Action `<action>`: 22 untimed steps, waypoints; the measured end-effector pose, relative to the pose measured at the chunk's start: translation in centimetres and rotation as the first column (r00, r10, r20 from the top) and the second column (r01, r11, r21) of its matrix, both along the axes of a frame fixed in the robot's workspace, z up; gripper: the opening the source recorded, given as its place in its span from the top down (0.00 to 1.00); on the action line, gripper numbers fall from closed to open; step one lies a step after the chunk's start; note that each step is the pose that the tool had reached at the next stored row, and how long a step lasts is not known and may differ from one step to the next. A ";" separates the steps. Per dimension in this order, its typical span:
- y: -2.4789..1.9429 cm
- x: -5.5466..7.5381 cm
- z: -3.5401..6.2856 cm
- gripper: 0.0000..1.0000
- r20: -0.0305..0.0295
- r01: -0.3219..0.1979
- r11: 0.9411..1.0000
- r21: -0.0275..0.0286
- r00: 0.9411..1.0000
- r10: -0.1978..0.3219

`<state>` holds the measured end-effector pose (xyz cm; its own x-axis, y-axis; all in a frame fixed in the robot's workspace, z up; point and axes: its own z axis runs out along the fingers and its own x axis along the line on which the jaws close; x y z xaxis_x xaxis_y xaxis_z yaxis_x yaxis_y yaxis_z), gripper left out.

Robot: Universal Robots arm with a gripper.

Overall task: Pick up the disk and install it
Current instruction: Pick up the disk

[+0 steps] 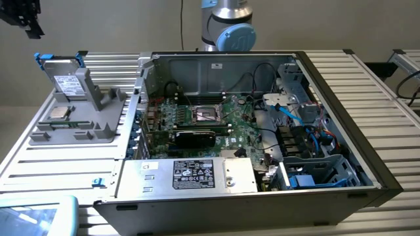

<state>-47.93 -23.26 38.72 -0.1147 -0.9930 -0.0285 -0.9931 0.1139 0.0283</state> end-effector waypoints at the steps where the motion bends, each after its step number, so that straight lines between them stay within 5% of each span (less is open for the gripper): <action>1: 0.00 0.0 0.00 0.75 0.000 0.000 1.000 0.000 1.000 0.000; 6: 0.00 0.0 -0.31 0.58 0.000 0.000 1.000 -0.001 1.000 0.000; 9: 0.02 0.0 -0.70 0.45 0.000 0.000 1.000 -0.011 1.000 0.000; 13: 0.02 -0.1 -1.17 0.45 0.000 -0.007 1.000 -0.021 1.000 0.007; 22: 0.02 -0.4 -2.82 0.45 0.000 -0.045 0.999 -0.021 0.999 0.045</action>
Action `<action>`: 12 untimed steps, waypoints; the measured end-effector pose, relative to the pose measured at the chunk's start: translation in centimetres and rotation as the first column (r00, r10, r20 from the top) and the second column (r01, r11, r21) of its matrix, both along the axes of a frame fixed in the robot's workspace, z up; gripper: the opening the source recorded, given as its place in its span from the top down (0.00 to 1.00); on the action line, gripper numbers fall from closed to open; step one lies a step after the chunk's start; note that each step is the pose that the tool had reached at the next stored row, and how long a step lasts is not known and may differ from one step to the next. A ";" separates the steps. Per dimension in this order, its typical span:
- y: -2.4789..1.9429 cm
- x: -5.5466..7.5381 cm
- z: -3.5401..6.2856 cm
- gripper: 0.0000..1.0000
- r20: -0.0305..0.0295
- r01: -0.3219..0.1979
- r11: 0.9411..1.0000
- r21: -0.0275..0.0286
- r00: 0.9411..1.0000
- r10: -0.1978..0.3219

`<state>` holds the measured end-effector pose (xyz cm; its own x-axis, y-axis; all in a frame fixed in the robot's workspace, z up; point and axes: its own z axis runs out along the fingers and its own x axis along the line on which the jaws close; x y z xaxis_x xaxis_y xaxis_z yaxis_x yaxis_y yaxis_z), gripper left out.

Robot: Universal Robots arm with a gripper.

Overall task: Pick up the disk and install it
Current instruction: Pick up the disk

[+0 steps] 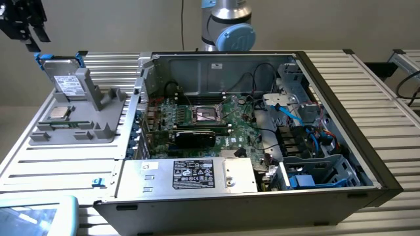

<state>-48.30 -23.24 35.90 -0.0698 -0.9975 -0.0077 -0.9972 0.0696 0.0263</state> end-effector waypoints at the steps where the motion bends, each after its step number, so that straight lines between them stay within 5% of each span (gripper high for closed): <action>1: 0.00 0.0 -0.18 0.45 0.000 -0.002 1.000 0.000 1.000 0.002; 12: 0.01 0.2 -2.17 0.37 0.000 -0.052 0.999 0.000 0.999 0.052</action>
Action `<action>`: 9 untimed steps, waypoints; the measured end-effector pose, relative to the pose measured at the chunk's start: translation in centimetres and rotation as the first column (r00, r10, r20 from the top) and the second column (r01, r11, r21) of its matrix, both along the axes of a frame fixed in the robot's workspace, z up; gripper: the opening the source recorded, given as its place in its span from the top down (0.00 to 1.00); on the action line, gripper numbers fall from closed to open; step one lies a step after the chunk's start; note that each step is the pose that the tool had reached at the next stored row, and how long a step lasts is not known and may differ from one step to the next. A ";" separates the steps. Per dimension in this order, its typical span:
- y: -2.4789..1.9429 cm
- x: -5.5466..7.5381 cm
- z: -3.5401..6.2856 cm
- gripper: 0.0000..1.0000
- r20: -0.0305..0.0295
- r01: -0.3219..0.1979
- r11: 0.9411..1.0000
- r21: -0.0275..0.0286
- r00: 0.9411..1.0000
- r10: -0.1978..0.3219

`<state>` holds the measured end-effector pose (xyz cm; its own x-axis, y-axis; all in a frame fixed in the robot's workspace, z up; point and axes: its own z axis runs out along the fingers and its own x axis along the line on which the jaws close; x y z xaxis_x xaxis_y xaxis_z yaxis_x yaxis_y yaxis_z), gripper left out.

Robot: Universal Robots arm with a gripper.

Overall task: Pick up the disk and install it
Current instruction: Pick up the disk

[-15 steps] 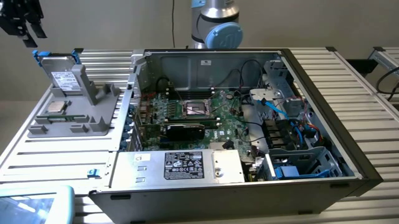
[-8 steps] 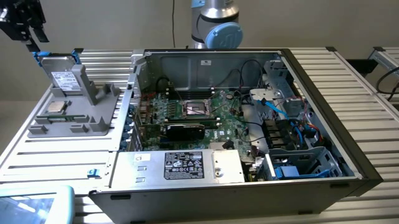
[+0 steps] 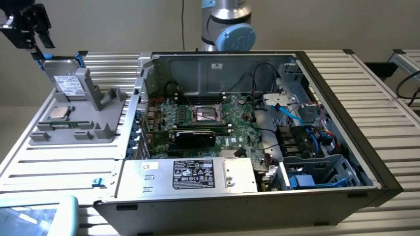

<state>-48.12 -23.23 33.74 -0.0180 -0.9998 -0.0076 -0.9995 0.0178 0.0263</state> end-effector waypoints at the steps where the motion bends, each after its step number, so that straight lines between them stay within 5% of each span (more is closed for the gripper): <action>1: 0.00 0.1 -0.20 0.37 0.000 -0.010 1.000 0.000 1.000 0.010; 9: -0.01 0.1 -1.66 0.37 0.000 -0.027 1.000 0.000 1.000 0.027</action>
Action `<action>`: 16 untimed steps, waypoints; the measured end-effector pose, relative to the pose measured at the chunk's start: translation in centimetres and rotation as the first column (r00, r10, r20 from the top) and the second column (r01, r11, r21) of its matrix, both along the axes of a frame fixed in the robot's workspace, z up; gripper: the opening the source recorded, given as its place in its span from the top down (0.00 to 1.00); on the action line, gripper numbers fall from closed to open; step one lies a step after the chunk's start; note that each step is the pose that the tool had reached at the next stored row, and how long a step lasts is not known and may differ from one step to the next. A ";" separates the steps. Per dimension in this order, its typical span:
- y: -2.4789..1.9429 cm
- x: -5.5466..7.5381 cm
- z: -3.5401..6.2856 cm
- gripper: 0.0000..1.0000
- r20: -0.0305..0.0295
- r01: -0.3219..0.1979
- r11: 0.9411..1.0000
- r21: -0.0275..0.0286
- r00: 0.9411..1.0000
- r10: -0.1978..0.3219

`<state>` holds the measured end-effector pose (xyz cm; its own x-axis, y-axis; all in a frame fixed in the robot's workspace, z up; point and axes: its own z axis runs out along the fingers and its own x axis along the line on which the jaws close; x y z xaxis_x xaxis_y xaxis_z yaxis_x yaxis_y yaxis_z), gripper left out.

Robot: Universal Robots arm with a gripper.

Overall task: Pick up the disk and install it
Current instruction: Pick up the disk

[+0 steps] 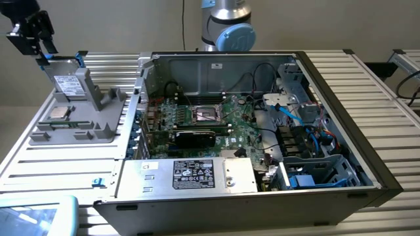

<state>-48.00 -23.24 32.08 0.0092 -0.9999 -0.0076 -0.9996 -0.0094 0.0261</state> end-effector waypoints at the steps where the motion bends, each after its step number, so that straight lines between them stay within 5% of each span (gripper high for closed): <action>1: 0.00 0.0 -0.17 0.37 0.000 0.000 1.000 0.000 1.000 0.000; 4: 0.01 -0.1 -0.72 0.37 -0.003 0.000 1.000 0.000 1.000 0.000; 8: 0.00 -0.1 -1.16 0.37 -0.016 0.000 1.000 -0.002 1.000 0.000; 16: 0.00 -0.1 -2.62 0.37 -0.017 0.000 1.000 -0.002 1.000 0.000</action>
